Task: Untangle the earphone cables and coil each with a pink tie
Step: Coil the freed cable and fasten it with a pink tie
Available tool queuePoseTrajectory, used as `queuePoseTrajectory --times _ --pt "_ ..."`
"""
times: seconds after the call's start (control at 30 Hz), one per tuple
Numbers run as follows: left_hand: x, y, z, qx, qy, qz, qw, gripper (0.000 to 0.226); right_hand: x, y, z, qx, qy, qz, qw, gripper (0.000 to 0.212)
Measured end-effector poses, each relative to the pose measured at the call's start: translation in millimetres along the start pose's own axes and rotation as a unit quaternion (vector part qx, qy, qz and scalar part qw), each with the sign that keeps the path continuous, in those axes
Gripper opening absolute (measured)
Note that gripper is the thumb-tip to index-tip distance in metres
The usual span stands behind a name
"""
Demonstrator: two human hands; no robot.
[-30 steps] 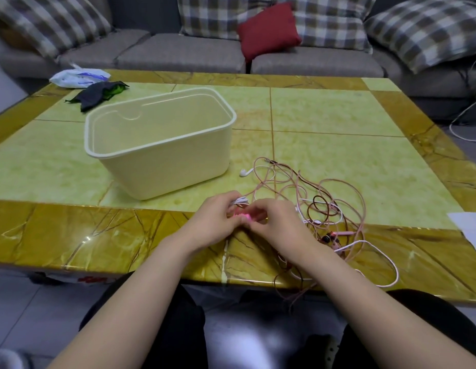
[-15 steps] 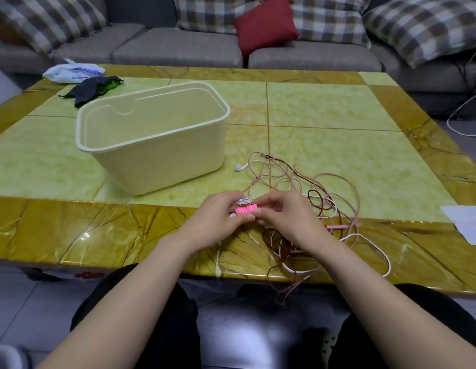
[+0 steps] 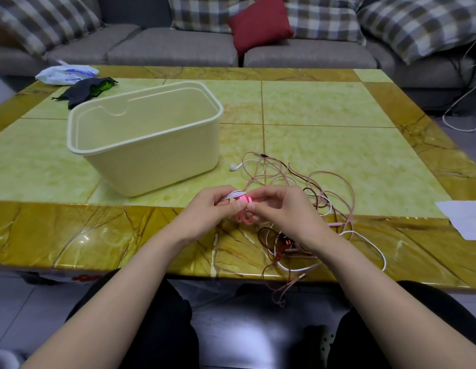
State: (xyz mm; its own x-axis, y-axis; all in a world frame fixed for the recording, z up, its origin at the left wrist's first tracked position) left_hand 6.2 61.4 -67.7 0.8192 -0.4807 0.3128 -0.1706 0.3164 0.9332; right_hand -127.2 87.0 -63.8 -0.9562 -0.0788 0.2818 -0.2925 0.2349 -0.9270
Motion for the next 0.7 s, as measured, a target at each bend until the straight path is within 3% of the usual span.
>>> queuePoseTrajectory --times 0.1,0.27,0.47,0.6,0.7 --pt "0.2 -2.5 -0.5 0.011 -0.014 -0.029 0.999 0.013 1.6 -6.1 -2.7 0.049 0.034 -0.083 0.995 0.017" --pt "-2.0 -4.5 -1.1 0.025 -0.037 -0.025 0.999 0.017 1.6 -7.2 -3.8 0.051 0.013 -0.103 0.993 0.010" --pt "-4.3 -7.3 -1.1 0.020 -0.046 -0.015 0.999 0.015 3.5 -2.9 -0.8 -0.001 -0.042 -0.030 0.999 0.009" --pt "-4.1 -6.9 2.0 0.001 -0.003 0.005 1.000 0.014 6.6 -1.6 2.6 -0.003 -0.002 0.007 1.000 0.009" --pt "-2.6 -5.1 2.3 -0.018 0.030 0.032 0.999 0.032 18.1 0.5 7.8 -0.025 0.051 0.095 0.994 0.015"
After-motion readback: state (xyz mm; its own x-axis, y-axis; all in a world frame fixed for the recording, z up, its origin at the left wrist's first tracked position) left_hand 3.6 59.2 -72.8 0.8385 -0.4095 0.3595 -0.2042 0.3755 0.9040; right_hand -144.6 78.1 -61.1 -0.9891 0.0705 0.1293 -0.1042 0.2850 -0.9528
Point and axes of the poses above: each hand's wrist, its own z-axis towards the middle knuckle, its own x-axis out of the back of the hand, y = z × x, the point moved 6 cm from there along z, towards the middle knuckle, and after that the axes turned 13 degrees about -x, right-handed, at the moved point
